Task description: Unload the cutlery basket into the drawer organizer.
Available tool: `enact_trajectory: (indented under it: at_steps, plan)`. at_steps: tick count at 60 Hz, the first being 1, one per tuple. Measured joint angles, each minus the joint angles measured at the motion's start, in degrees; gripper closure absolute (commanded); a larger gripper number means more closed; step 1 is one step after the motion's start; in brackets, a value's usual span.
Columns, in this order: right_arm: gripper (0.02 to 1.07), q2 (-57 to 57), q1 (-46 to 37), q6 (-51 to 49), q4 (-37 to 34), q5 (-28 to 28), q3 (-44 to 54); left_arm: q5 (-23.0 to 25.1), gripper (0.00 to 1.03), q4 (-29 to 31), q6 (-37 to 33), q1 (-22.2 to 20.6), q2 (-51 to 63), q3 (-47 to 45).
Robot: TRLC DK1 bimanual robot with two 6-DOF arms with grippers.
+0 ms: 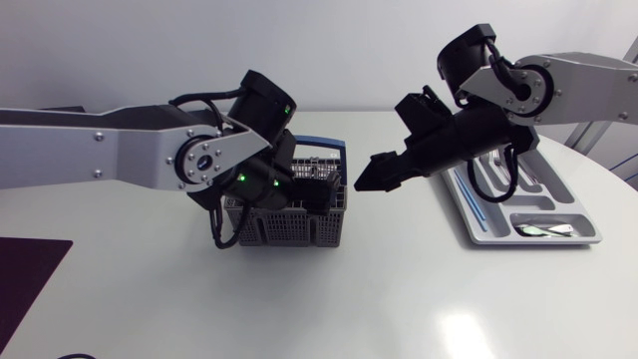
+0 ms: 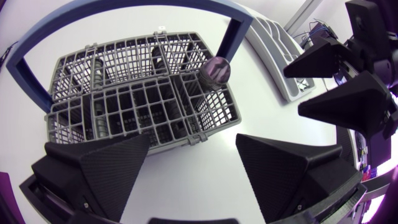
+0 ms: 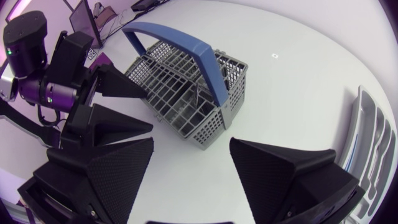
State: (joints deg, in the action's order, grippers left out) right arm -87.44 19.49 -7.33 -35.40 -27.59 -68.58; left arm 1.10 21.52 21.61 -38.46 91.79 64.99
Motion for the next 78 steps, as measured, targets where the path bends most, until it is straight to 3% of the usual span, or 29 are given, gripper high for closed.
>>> enact_trajectory:
  at_steps: [31, 51, 78]
  plan:
    - [0.52, -2.2, 3.0, 8.7, 10.2, 2.8, 0.0, 1.7, 0.07, -4.4, -2.2, 2.1, -1.6, -2.4]
    - [0.62, -2.6, 4.6, 10.8, 12.5, 6.5, 0.1, 1.9, 0.07, -4.7, -3.4, 2.5, -4.6, -4.0]
    - [0.62, -3.8, 6.2, 11.4, -4.3, 10.5, -10.1, 2.3, 0.07, -4.5, -6.5, 4.2, -6.1, -5.2]
